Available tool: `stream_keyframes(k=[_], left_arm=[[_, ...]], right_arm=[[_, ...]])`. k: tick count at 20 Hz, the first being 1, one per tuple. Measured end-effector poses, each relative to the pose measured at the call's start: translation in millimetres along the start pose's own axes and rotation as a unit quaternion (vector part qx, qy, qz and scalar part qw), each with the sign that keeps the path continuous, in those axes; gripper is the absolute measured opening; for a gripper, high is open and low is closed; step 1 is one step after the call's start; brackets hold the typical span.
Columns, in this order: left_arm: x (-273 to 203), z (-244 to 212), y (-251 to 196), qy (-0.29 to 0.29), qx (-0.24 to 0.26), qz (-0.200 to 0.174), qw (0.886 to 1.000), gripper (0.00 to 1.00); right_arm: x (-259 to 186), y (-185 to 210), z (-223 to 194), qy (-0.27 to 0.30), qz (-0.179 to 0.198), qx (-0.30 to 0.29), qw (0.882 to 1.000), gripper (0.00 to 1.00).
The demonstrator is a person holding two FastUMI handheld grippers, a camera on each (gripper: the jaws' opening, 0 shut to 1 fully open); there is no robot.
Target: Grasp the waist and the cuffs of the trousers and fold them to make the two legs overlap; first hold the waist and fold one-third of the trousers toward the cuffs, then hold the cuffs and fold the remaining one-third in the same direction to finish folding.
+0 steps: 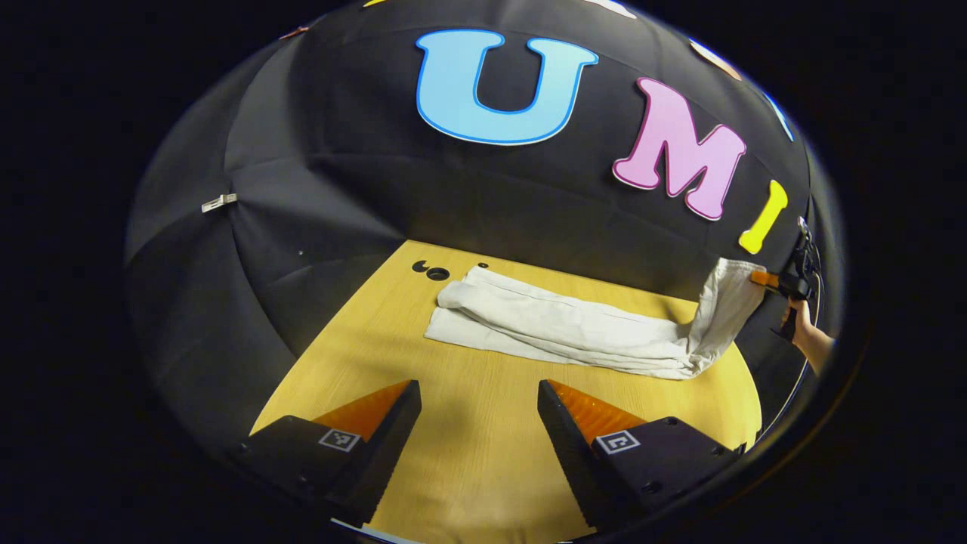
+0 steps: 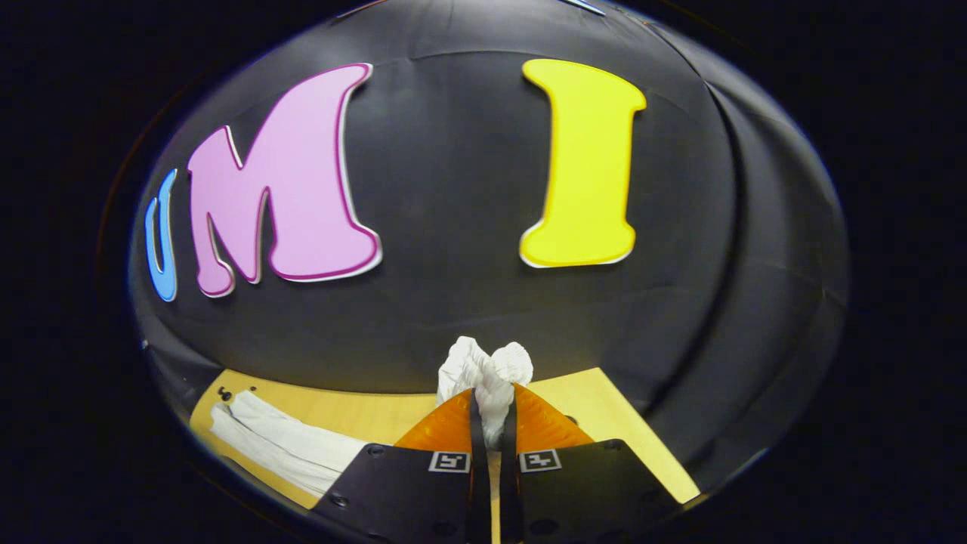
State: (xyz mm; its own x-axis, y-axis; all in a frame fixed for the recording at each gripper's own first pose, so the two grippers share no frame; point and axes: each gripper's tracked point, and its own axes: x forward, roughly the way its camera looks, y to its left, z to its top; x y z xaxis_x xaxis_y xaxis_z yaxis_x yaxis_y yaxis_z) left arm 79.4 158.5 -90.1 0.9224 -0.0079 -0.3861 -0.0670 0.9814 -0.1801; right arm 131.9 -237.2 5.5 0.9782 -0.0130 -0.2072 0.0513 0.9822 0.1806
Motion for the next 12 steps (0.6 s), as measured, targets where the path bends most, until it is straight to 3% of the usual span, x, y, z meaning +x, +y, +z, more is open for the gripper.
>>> stream_keyframes(k=[1, 2, 6, 12], left_arm=[[2.1, -4.0, 2.0, 0.002, 0.006, 0.001, 1.0, 0.92], [4.2, -6.5, 3.3, 0.004, 0.009, 0.001, 1.0, 0.97], [19.2, -10.0, 2.9, -0.006, -0.024, -0.01, 1.0, 0.97], [52.2, -21.4, 12.8, -0.002, -0.11, -0.02, 0.994, 0.97]], right_arm=[[-0.3, -1.5, 0.7, -0.001, 0.019, 0.005, 1.0, 0.08], [1.4, -2.4, -1.7, -0.005, 0.037, 0.005, 0.999, 0.09], [-0.9, -1.4, 0.0, -0.014, 0.101, -0.001, 0.995, 0.09], [0.4, 0.1, -6.8, 0.024, 0.14, -0.011, 0.99, 0.09]])
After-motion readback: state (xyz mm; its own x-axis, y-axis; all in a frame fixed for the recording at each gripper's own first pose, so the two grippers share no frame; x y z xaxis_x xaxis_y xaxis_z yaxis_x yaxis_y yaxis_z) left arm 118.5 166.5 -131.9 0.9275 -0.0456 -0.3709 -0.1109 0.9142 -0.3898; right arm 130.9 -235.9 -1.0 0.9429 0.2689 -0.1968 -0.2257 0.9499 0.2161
